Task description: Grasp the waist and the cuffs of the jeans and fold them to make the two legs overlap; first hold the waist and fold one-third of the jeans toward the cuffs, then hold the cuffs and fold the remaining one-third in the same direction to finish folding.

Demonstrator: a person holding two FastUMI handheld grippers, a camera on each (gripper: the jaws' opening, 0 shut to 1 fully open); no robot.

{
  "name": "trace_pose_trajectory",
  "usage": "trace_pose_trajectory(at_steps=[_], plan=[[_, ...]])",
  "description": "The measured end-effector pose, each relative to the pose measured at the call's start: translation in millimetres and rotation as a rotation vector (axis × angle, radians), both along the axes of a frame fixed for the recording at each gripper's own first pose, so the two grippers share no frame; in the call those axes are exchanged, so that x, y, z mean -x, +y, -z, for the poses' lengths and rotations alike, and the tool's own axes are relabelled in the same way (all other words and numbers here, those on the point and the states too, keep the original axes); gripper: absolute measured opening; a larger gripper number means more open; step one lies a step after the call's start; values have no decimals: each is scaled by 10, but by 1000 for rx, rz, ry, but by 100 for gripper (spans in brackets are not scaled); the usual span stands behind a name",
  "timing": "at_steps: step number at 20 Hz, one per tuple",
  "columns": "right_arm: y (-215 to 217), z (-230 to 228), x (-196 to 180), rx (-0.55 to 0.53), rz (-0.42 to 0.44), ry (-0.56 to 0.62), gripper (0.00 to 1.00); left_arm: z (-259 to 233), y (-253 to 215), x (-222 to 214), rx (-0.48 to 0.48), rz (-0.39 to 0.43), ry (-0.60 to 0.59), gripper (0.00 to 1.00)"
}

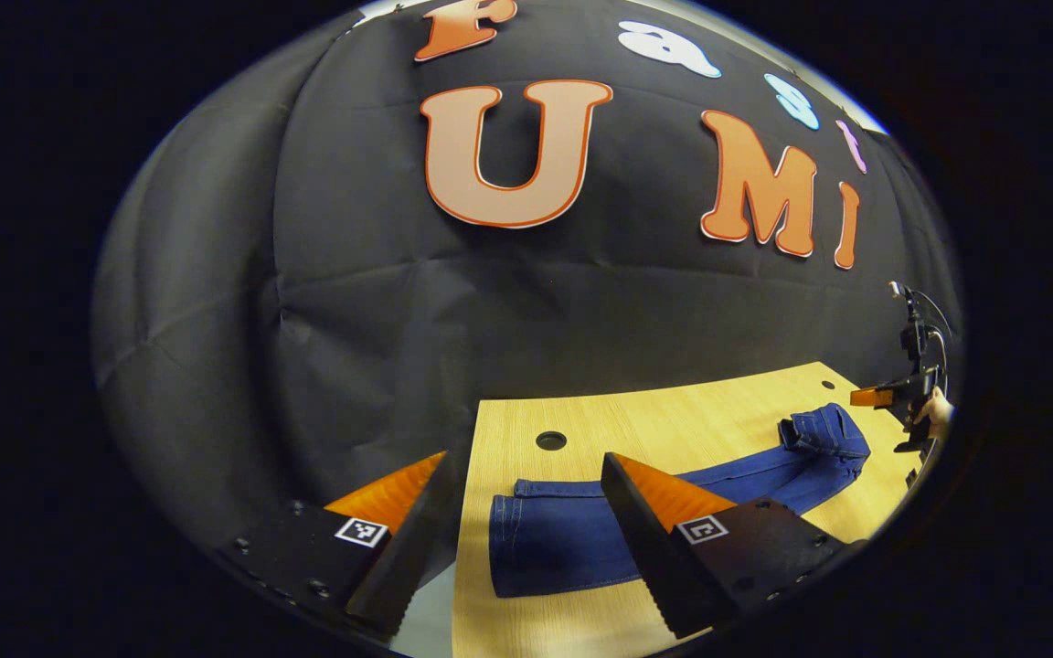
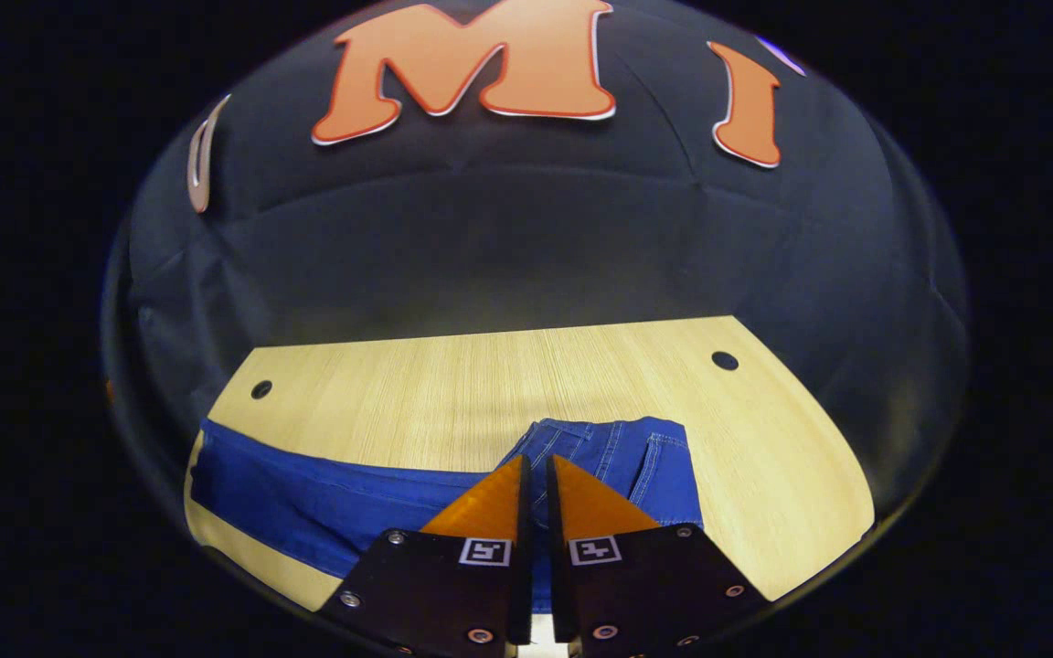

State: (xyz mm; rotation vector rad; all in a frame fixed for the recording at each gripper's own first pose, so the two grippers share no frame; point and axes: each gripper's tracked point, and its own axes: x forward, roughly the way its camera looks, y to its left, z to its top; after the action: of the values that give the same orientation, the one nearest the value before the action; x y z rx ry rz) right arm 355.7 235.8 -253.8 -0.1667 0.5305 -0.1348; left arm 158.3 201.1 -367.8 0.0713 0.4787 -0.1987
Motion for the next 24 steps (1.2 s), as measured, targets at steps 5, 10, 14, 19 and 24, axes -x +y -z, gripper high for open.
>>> trace_pose_trajectory(at_steps=[5, 10, 14, 19, 24], plan=[[74, 710, 30, 241, -143, 138, 76, 292, 75, 37, 0, -33, 72, 99], [6, 1085, -122, 307, -171, 240, 80, 468, 233, 158, -32, -79, 121, 99], [-61, 1288, -283, 267, -153, 267, 59, 473, 319, 262, -53, -99, 134, 99], [2, 1047, -259, 173, -139, 230, 25, 494, 300, 291, -38, -105, 140, 99], [855, 413, -37, -60, -266, 81, 24, 502, 355, 287, -37, -109, 132, 99]])
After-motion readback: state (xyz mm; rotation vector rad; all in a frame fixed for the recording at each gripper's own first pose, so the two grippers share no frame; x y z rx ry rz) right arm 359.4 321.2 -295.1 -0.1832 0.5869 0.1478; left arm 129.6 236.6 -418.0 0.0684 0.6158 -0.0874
